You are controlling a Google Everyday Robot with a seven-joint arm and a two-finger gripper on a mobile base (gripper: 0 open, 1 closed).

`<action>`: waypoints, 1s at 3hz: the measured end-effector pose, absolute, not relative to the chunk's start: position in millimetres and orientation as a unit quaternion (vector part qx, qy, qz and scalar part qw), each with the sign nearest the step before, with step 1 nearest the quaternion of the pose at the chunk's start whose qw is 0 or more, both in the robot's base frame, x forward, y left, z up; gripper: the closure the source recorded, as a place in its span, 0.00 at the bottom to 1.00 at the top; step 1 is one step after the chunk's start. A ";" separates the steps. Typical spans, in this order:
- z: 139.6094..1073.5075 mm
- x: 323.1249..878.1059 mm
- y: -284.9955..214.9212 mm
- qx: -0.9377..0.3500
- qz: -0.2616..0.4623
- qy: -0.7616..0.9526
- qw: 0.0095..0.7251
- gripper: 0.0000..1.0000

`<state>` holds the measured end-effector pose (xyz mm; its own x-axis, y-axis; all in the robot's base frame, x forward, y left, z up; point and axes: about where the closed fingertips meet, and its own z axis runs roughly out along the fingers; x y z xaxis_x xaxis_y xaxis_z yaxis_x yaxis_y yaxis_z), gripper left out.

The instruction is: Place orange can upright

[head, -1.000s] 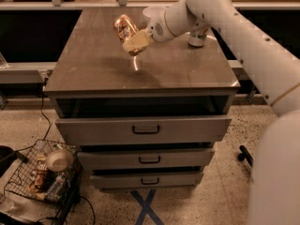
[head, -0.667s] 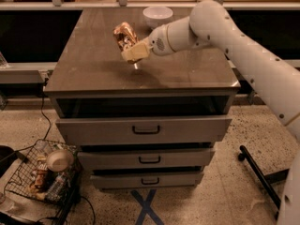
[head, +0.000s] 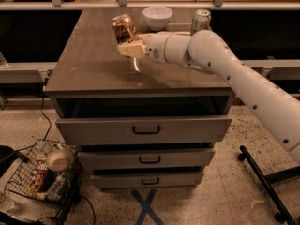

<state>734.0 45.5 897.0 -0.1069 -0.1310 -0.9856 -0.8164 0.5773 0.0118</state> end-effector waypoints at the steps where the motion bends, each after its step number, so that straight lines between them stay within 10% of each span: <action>1: 909.5 744.6 48.4 -0.333 0.301 0.660 0.602 1.00; 3: 910.8 749.9 47.9 -0.319 0.291 0.659 0.615 1.00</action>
Offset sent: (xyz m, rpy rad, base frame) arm 0.0208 -0.0052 0.0136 0.0712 -0.0829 -0.1034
